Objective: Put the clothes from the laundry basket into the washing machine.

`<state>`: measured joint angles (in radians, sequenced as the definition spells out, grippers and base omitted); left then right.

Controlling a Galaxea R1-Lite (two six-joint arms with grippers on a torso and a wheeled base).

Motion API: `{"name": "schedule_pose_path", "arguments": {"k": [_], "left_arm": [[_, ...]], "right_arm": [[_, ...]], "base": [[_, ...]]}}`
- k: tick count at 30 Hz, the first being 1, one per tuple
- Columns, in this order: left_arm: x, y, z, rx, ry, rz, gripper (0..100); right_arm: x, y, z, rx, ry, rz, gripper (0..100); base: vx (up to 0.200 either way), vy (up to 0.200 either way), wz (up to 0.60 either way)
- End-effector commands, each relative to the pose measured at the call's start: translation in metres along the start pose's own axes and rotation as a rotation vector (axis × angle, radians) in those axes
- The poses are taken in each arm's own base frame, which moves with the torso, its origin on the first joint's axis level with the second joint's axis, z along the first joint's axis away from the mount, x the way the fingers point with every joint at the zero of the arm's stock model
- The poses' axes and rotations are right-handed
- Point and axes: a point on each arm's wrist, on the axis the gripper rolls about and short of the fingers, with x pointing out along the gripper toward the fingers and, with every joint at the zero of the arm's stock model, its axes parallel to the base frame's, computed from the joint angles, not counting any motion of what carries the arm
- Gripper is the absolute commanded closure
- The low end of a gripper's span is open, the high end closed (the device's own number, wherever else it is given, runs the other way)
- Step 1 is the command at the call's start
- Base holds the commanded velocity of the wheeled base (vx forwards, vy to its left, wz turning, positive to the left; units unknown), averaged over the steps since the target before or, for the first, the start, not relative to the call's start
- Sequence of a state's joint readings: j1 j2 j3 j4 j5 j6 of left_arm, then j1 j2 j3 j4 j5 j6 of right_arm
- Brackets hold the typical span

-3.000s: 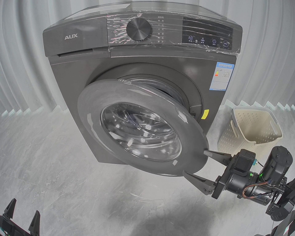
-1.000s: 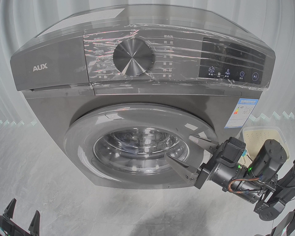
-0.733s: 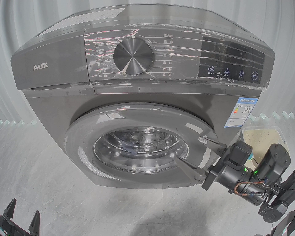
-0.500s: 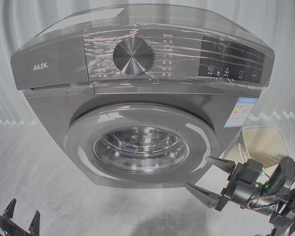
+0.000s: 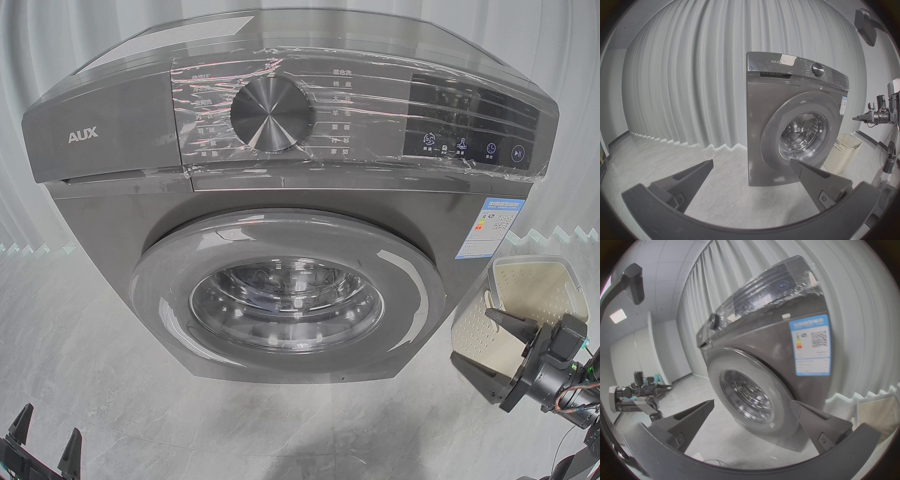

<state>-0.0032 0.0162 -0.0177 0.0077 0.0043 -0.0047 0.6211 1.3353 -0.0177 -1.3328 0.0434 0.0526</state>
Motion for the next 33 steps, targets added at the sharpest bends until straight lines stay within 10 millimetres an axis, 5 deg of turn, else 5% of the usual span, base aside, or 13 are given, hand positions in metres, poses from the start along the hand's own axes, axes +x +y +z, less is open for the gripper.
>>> {"name": "schedule_pose_path", "arguments": {"k": [1,15,22,27,33], "left_arm": [[0.000,0.000,-0.005,-0.001,0.000,0.000,0],[0.000,0.000,-0.005,-0.003,0.000,0.000,0],[0.000,0.000,-0.005,-0.003,0.000,0.000,0],[0.000,0.000,-0.005,-0.003,0.000,0.000,0],[0.000,0.000,-0.005,-0.003,0.000,-0.001,0]], "right_arm": [[-0.029,-0.017,0.011,-0.040,-0.068,-0.180,0],[-0.090,-0.025,0.010,-0.056,-0.085,-0.482,0],[-0.147,0.002,-0.029,-0.054,-0.043,-0.537,0],[-0.166,0.014,-0.057,-0.070,-0.023,-0.612,0],[-0.169,0.016,-0.062,-0.068,-0.038,-0.682,0]], "base": [[0.000,0.000,0.00],[0.000,0.000,0.00],[0.000,0.000,0.00],[0.000,0.000,0.00],[0.000,0.000,0.00]]}}
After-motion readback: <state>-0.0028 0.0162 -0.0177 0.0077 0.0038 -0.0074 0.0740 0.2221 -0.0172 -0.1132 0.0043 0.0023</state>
